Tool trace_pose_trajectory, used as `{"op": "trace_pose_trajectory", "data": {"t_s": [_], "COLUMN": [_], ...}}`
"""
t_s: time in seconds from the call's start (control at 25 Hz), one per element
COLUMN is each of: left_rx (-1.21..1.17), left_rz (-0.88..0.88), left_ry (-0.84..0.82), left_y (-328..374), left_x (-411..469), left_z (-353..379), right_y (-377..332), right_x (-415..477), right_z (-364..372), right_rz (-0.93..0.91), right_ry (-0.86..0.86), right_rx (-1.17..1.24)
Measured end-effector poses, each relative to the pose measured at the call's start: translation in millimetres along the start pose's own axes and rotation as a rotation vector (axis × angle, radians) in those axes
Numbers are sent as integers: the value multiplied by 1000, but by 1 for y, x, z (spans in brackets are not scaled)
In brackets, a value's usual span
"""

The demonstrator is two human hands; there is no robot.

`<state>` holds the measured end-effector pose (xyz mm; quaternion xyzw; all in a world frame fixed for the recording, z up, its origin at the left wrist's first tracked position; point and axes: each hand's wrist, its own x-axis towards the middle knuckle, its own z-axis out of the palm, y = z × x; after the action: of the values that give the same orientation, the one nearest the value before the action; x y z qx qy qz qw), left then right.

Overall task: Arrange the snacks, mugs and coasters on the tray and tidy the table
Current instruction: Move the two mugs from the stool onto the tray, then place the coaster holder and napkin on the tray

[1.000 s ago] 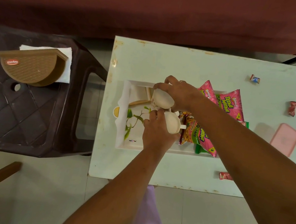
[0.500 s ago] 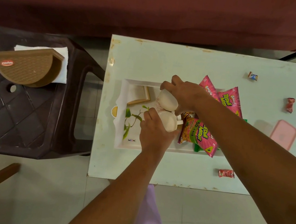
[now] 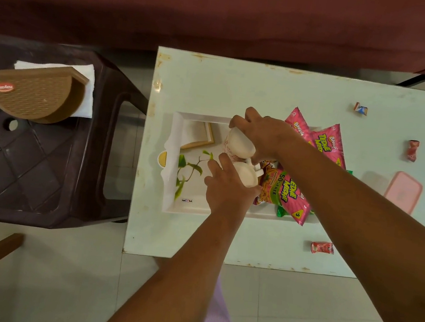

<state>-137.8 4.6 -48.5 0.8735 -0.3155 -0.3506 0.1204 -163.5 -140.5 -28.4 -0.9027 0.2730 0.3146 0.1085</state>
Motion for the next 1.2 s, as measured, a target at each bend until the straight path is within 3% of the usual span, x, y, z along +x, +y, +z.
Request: {"op": "trace_pose_trajectory", "data": {"t_s": [0.52, 0.68, 0.88, 1.08, 1.2], "left_rx": [26, 24, -430, -1161, -1308], "left_rz": [25, 36, -89, -446, -516], "left_ry": [-67, -126, -112, 206, 306], "left_y": [-5, -17, -71, -146, -185], "left_x": [0, 7, 43, 75, 81], "left_z": [-4, -14, -83, -183, -226], "right_y": [-5, -16, -55, -142, -204], "right_x": [-9, -8, 4, 38, 68], "right_z": [3, -5, -30, -74, -96], "right_rz": [44, 135, 224, 72, -54], "right_ry": [27, -30, -65, 342, 498], "right_rx": [60, 47, 191, 428, 449]}}
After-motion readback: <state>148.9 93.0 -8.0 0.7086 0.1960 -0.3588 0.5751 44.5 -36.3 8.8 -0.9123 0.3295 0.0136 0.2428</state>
